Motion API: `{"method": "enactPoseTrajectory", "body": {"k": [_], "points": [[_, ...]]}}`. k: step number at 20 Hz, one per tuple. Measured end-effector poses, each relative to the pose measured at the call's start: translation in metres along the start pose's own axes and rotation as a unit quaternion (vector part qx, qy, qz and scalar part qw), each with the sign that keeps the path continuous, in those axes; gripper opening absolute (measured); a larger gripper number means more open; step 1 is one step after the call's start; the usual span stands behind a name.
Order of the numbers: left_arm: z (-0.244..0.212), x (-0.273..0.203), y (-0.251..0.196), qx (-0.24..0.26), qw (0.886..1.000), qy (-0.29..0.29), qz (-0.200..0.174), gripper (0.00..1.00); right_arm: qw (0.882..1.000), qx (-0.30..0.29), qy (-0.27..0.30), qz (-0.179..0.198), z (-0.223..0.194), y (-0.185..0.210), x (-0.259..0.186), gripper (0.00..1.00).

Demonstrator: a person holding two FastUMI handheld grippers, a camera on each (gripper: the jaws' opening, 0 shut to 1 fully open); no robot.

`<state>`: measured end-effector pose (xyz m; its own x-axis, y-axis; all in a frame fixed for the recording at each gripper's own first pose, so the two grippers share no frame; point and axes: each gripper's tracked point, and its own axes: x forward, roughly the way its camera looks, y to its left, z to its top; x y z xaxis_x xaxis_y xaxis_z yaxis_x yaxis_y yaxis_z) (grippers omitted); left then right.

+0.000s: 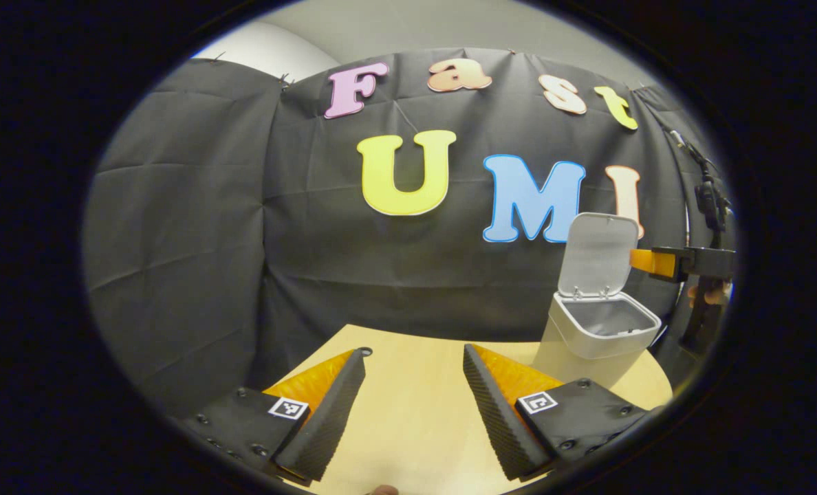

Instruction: Press the lid of the desktop garbage bin to open it, pick up the crumpled paper on the desktop and throw it into the bin, then pick up the pop can on the desktop and drop it into the bin, and finally close the garbage bin lid.

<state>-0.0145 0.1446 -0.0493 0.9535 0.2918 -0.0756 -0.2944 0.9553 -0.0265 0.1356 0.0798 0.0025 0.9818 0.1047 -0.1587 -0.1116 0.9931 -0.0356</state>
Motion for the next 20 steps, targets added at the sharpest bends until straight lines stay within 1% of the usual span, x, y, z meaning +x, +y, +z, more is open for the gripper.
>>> {"method": "enactPoseTrajectory", "body": {"k": [1,2,3,4,8,9,10,20], "points": [[0.0,0.001,-0.001,0.0,1.0,0.0,-0.001,0.99,1.0,0.0,-0.003,-0.001,0.002,-0.002,-0.001,1.0],[-0.001,0.002,-0.002,0.0,1.0,0.001,-0.002,0.95,1.0,0.0,-0.006,-0.001,0.004,-0.002,-0.002,1.0],[-0.002,0.003,-0.003,-0.001,1.0,0.002,-0.003,0.95,1.0,0.001,-0.008,-0.001,0.005,-0.001,-0.004,1.0],[-0.002,0.002,-0.004,-0.001,1.0,0.003,-0.005,0.99,1.0,0.0,-0.01,-0.002,0.007,-0.003,-0.004,1.0],[-0.004,0.004,-0.009,-0.003,1.0,0.005,-0.01,0.99,1.0,0.005,-0.016,-0.003,0.014,-0.005,-0.007,0.99],[-0.003,0.003,-0.01,-0.003,1.0,0.006,-0.011,0.95,1.0,0.006,-0.018,-0.004,0.016,-0.006,-0.007,0.99],[-0.003,0.003,-0.011,-0.003,1.0,0.006,-0.012,0.99,1.0,0.006,-0.021,-0.004,0.019,-0.007,-0.007,0.99],[-0.001,-0.001,-0.015,0.0,1.0,0.005,-0.022,0.99,0.998,-0.008,-0.065,-0.006,0.07,-0.007,-0.005,0.99]]}}
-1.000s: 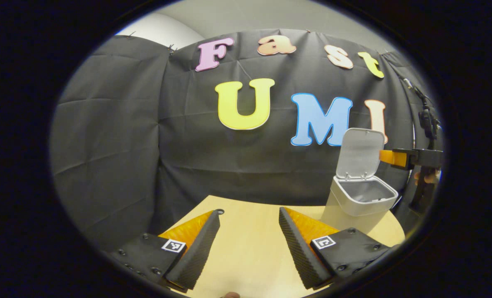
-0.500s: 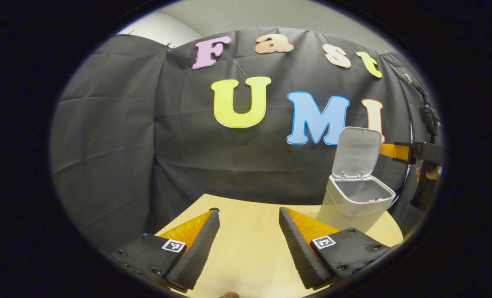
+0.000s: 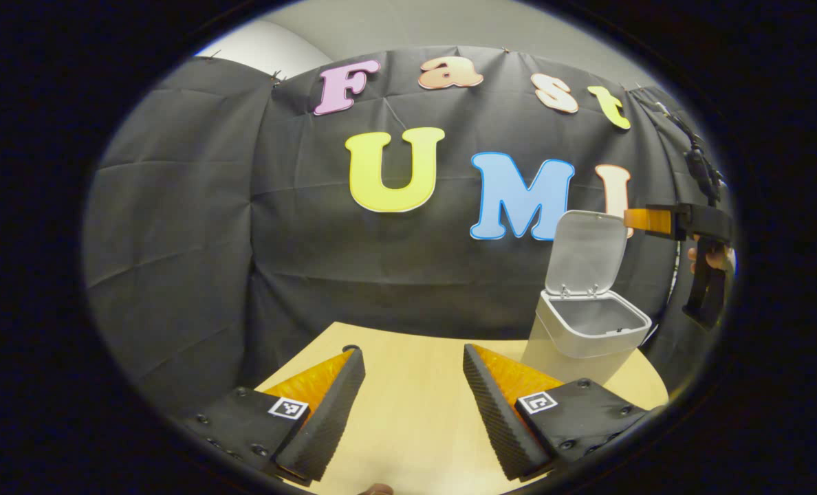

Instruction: Press the lid of the desktop garbage bin to open it, pick up the crumpled paper on the desktop and throw it into the bin, then pick up the pop can on the desktop and drop it into the bin, and finally close the garbage bin lid.

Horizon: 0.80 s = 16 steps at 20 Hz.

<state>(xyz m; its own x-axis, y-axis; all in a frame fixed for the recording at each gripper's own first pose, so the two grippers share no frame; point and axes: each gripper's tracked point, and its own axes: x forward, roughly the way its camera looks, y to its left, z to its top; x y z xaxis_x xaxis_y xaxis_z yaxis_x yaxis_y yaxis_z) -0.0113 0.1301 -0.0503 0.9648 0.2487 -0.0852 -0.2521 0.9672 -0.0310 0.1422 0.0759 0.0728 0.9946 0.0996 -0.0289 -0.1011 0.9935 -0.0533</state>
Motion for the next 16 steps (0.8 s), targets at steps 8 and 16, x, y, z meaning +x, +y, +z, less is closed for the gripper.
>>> {"method": "enactPoseTrajectory", "body": {"k": [8,16], "points": [[-0.007,-0.003,0.006,-0.004,1.0,0.006,0.006,0.99,0.999,-0.006,-0.035,0.008,0.043,0.006,0.018,0.99],[-0.009,-0.001,0.01,-0.008,1.0,0.01,0.013,0.99,0.998,-0.003,-0.059,0.004,0.073,0.008,0.056,0.99]]}}
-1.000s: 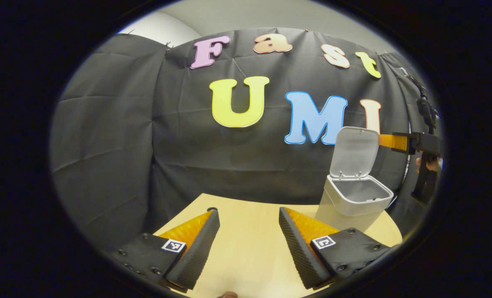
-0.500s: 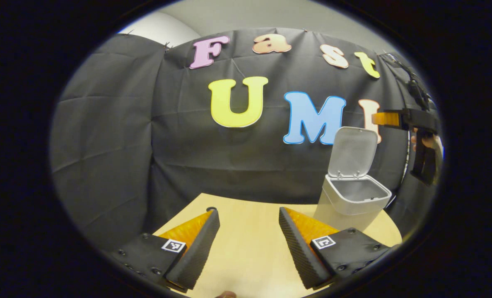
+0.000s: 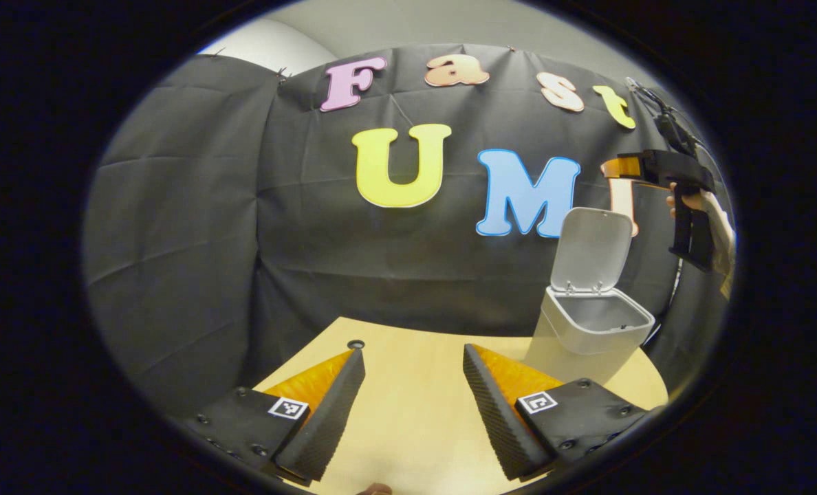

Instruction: Press the lid of the desktop garbage bin to open it, pick up the crumpled paper on the desktop and throw it into the bin, then pick up the pop can on the desktop and drop it into the bin, and finally close the garbage bin lid.

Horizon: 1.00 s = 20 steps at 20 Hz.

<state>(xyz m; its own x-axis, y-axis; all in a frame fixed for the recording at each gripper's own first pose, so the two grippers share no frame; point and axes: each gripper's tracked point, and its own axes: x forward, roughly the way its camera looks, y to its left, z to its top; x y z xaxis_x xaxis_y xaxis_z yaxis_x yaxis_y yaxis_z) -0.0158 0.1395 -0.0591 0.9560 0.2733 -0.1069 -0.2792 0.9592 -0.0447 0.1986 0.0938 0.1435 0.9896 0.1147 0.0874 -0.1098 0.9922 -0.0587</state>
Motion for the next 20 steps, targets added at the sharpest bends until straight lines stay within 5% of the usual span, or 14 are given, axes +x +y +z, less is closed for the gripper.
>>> {"method": "enactPoseTrajectory", "body": {"k": [6,14,19,20], "points": [[-0.006,0.009,0.016,-0.001,1.0,0.006,0.017,0.99,1.0,0.017,0.0,-0.021,-0.016,-0.013,0.035,0.99],[-0.015,0.018,0.035,-0.009,0.999,0.02,0.044,0.99,0.996,0.038,0.071,-0.025,-0.077,-0.019,0.064,0.99],[-0.014,0.024,0.033,-0.008,0.999,0.018,0.048,0.99,0.997,0.032,0.067,-0.02,-0.075,-0.017,0.062,1.0],[-0.013,0.025,0.031,-0.01,0.999,0.017,0.046,0.91,0.997,0.03,0.068,-0.018,-0.075,-0.017,0.061,0.99]]}}
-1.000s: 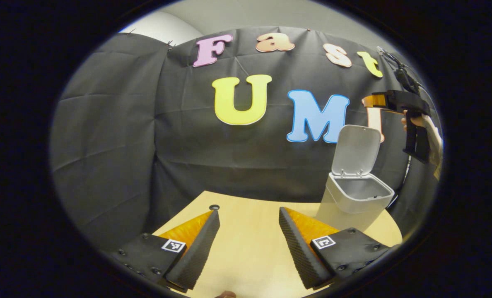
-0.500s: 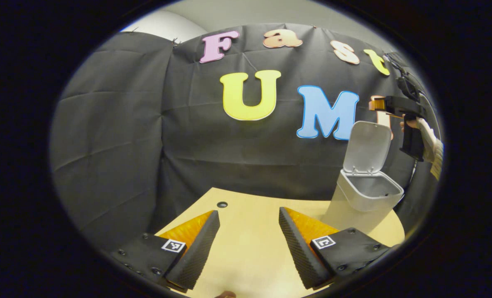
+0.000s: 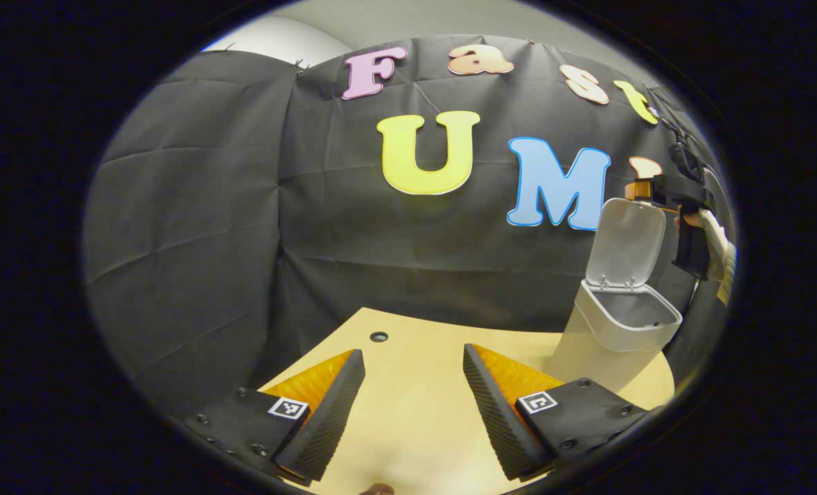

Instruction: Press the lid of the desktop garbage bin to open it, pick up the crumpled paper on the desktop and throw it into the bin, then pick up the pop can on the desktop and drop it into the bin, and finally close the garbage bin lid.

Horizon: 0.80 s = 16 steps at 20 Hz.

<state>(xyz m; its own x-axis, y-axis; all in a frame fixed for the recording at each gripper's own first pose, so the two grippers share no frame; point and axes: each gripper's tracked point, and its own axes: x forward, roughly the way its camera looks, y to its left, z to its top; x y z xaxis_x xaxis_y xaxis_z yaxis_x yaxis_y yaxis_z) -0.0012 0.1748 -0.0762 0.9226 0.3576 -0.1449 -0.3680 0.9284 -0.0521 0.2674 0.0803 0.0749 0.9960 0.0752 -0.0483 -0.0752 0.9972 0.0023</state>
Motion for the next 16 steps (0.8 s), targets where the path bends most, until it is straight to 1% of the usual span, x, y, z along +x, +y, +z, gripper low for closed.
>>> {"method": "enactPoseTrajectory", "body": {"k": [1,7,11,12,15,16], "points": [[0.0,0.002,-0.004,-0.001,1.0,-0.001,-0.002,0.99,1.0,-0.002,0.002,0.002,-0.001,0.0,-0.002,1.0],[-0.001,0.004,-0.025,-0.011,1.0,0.002,-0.021,0.99,1.0,-0.008,0.004,0.015,-0.01,0.002,-0.029,1.0],[-0.001,-0.004,-0.031,-0.014,0.999,-0.001,-0.032,0.99,1.0,-0.011,-0.002,0.024,-0.024,0.004,-0.055,1.0],[-0.001,-0.006,-0.03,-0.015,0.999,-0.002,-0.033,0.95,1.0,-0.011,-0.004,0.026,-0.027,0.005,-0.061,1.0],[0.0,-0.01,-0.03,-0.018,0.999,-0.002,-0.035,0.95,0.999,-0.011,-0.003,0.031,-0.042,0.006,-0.079,1.0],[0.0,-0.011,-0.03,-0.019,0.999,-0.001,-0.036,0.98,0.999,-0.01,-0.002,0.031,-0.048,0.006,-0.084,1.0]]}}
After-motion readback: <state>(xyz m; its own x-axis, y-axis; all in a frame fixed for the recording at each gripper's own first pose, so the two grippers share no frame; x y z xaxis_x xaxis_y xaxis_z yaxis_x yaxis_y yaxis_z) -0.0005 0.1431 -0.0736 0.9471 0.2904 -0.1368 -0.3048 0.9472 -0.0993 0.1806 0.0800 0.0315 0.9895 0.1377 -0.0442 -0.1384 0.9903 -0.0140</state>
